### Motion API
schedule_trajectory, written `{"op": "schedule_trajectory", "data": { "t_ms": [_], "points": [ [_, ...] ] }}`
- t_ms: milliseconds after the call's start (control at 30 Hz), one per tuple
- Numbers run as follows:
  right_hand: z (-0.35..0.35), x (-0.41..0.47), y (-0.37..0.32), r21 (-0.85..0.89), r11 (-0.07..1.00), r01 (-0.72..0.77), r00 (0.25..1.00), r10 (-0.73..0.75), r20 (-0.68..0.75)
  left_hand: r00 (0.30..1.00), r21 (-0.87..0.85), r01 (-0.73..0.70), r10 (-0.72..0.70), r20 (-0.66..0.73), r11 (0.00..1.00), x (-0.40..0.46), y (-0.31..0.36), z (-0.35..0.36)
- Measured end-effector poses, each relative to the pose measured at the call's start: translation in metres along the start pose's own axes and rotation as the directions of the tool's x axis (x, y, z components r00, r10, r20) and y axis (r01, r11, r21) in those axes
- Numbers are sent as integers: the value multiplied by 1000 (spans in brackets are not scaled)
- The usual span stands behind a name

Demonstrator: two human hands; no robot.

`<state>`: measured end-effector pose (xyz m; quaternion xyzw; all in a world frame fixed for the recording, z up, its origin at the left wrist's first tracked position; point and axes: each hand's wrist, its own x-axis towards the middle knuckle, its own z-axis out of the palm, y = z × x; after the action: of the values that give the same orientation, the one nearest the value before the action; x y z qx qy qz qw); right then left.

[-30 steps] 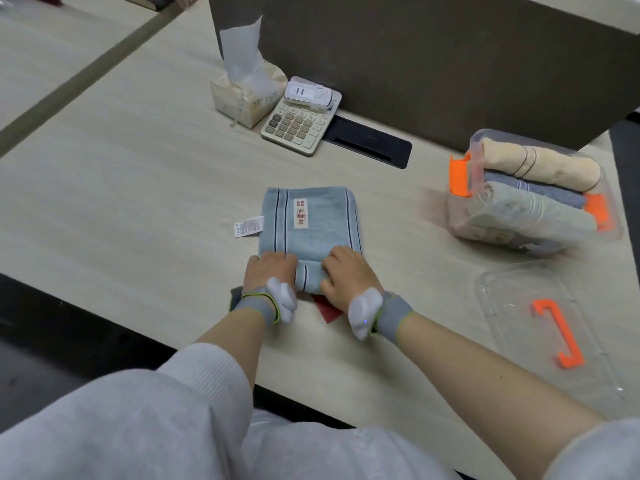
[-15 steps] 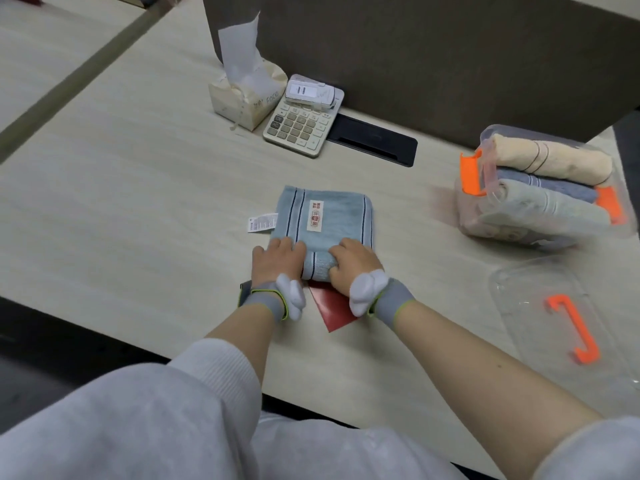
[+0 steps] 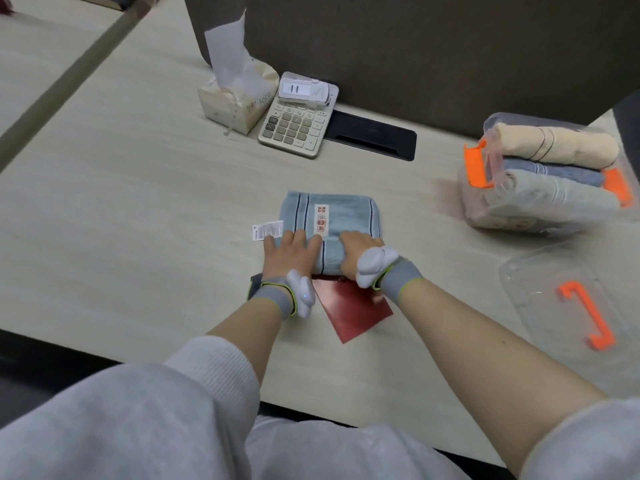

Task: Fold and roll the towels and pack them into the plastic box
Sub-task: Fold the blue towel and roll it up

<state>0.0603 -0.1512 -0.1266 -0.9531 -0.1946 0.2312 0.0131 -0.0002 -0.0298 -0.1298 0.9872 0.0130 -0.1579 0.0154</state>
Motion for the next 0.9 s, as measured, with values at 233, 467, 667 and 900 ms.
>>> {"op": "schedule_trajectory", "data": {
  "t_ms": [233,467,667,900],
  "points": [
    [34,-30,-3,-228,967,111,914,-190,-358,957,-53,15,1,291,998,36,-14,-34],
    [-19,12,3,59,998,-35,999,34,6,1000,-64,18,-19,-10,998,32,4,-23],
    [-12,12,4,89,995,-53,977,70,-199,996,12,-42,41,81,999,51,-4,-39],
    [4,9,16,-185,982,-29,938,-38,-346,965,-39,-77,84,250,996,88,-8,-53]
  ]
}}
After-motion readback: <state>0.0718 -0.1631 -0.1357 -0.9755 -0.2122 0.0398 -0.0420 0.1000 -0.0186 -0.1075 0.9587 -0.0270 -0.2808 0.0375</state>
